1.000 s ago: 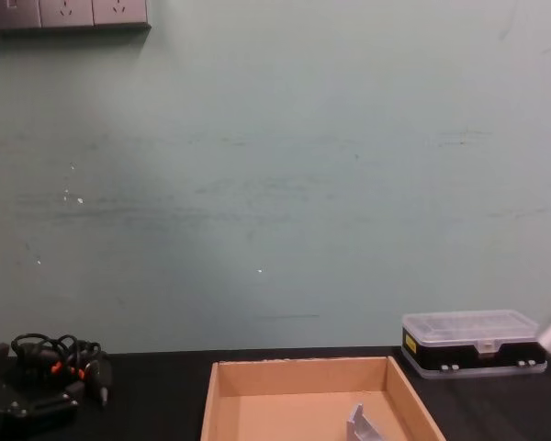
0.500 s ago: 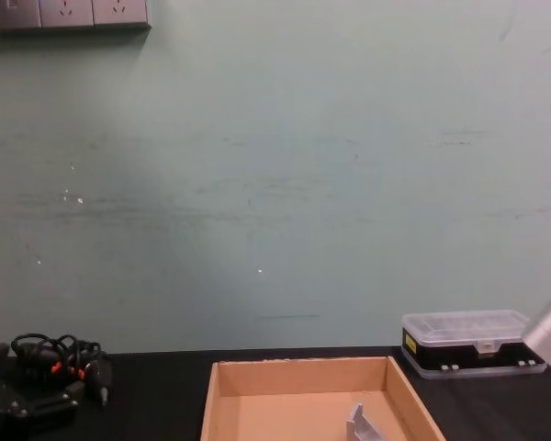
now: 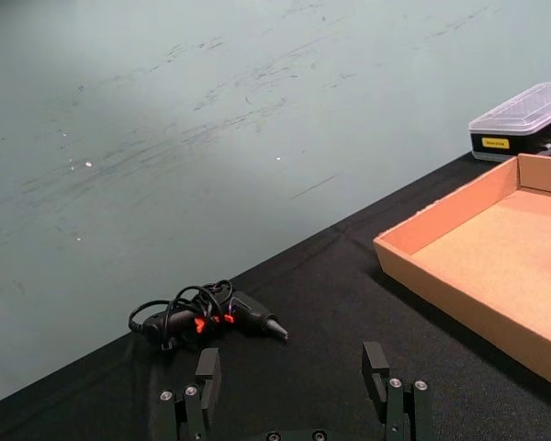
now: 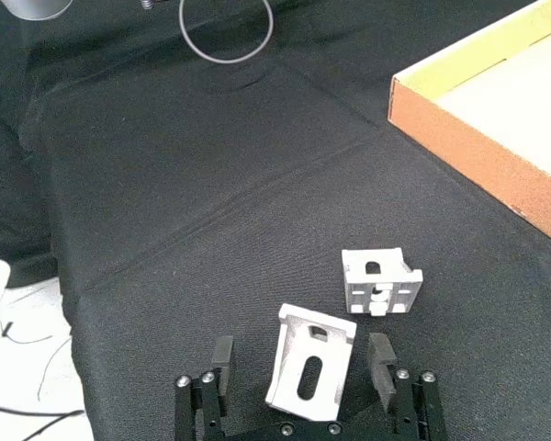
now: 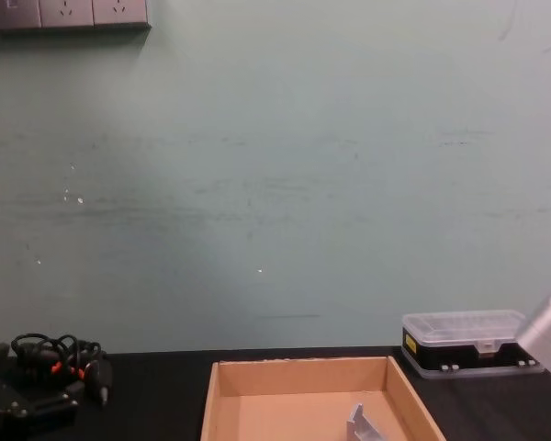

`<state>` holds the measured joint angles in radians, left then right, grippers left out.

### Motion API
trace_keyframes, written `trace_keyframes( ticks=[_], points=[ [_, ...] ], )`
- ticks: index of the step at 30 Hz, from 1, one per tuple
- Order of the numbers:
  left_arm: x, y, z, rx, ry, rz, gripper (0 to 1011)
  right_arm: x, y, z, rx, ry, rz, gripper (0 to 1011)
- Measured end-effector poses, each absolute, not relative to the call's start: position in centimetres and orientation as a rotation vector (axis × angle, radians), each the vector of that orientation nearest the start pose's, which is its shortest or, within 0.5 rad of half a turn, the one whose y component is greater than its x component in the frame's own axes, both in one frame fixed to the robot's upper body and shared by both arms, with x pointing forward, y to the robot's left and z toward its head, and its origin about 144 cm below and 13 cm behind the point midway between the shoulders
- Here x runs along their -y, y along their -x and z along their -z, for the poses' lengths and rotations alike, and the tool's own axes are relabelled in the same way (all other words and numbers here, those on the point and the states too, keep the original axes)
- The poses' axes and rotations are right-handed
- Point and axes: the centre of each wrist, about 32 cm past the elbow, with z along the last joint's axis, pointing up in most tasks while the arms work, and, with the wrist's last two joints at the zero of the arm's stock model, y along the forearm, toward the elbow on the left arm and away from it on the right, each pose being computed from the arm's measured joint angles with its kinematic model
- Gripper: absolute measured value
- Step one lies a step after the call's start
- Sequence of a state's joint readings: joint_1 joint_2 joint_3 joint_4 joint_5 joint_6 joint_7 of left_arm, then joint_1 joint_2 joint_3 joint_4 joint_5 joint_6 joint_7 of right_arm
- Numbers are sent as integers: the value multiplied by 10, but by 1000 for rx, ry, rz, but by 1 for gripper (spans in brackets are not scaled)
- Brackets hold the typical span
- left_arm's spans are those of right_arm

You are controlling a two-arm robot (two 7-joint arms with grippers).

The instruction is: Use one hand to pick up the angle iron from the table and place it into the box.

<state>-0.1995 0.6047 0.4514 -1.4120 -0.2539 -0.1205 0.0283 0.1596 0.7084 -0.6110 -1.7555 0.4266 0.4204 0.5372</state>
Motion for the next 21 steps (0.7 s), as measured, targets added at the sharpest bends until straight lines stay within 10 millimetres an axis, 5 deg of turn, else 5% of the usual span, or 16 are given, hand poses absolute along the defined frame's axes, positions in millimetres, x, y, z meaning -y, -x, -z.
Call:
trace_keyframes(
  ticks=[15,21],
  points=[
    [-310,-489,-1140,285,-304,-1248,1011,242,-442,-1179,-176,549,474,497],
    [-310,-489,-1140,285,-304,-1248,1011,242,-442,-1180,-176,551,474,477]
  ],
)
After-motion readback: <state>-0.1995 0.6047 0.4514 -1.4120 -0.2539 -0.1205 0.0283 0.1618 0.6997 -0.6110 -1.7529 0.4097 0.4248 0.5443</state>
